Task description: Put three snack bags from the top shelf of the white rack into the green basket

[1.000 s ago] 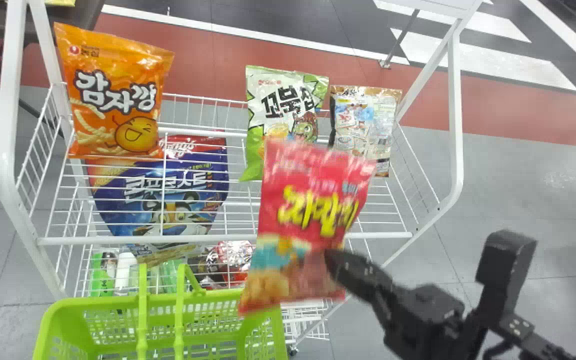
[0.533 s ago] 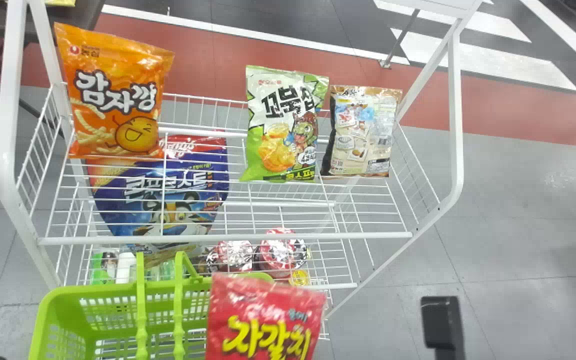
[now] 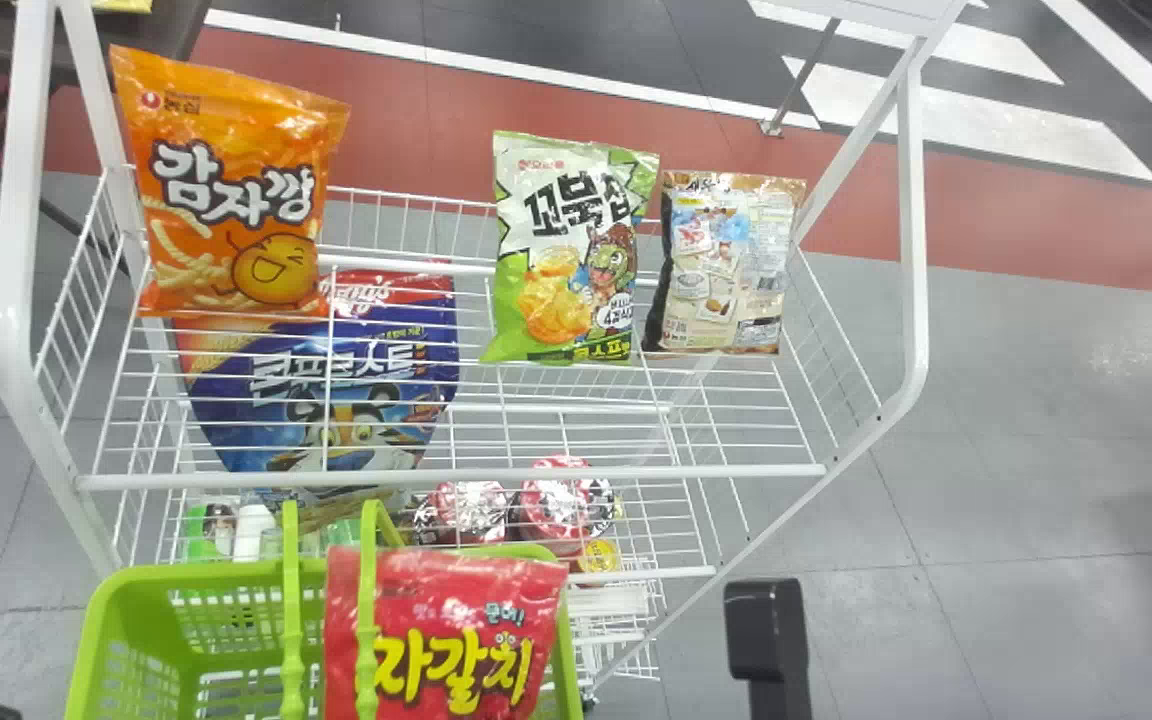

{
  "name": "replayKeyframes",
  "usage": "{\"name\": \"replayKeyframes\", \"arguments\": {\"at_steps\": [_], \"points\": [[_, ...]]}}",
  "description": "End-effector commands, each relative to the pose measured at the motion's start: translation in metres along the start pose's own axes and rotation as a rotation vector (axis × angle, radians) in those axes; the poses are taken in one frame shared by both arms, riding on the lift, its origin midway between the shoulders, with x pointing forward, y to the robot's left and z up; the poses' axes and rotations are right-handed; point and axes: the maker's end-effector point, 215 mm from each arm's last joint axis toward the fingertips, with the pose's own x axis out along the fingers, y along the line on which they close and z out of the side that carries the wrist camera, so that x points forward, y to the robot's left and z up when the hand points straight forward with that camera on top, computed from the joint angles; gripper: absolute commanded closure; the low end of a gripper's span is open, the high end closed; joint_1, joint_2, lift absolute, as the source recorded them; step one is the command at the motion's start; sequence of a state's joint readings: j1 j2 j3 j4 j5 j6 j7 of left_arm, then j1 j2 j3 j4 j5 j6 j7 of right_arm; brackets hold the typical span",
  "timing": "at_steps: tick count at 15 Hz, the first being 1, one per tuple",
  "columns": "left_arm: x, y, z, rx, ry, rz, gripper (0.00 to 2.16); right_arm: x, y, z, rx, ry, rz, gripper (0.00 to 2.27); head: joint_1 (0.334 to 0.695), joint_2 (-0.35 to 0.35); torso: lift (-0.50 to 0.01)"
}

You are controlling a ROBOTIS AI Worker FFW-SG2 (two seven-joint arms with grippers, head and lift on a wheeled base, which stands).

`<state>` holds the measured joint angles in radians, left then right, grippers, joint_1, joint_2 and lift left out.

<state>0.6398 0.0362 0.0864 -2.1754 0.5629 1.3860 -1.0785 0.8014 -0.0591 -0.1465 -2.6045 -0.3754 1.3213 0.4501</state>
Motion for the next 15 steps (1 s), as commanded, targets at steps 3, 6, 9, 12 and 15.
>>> {"name": "replayKeyframes", "arguments": {"at_steps": [3, 6, 9, 12, 15], "points": [[0.000, -0.003, -0.001, 0.007, 0.007, 0.004, 2.15, 0.025, -0.016, -0.014, 0.003, 0.071, -0.021, 2.10, 0.695, -0.350, 0.000], [0.001, -0.002, -0.002, 0.005, 0.007, 0.005, 2.15, 0.028, -0.016, -0.044, 0.022, 0.183, -0.037, 1.79, 0.695, -0.350, 0.000], [0.001, -0.002, -0.002, 0.004, 0.005, 0.004, 2.15, 0.019, -0.018, -0.029, 0.010, 0.132, -0.046, 0.00, 0.695, -0.350, 0.000], [0.001, -0.001, -0.003, 0.000, 0.005, 0.005, 2.15, 0.008, -0.033, 0.021, -0.033, -0.024, -0.071, 0.05, 0.695, -0.350, 0.000], [0.001, -0.002, -0.005, -0.002, 0.006, 0.004, 2.15, -0.006, -0.053, 0.119, -0.166, -0.345, -0.132, 0.05, 0.695, -0.350, 0.000]]}}
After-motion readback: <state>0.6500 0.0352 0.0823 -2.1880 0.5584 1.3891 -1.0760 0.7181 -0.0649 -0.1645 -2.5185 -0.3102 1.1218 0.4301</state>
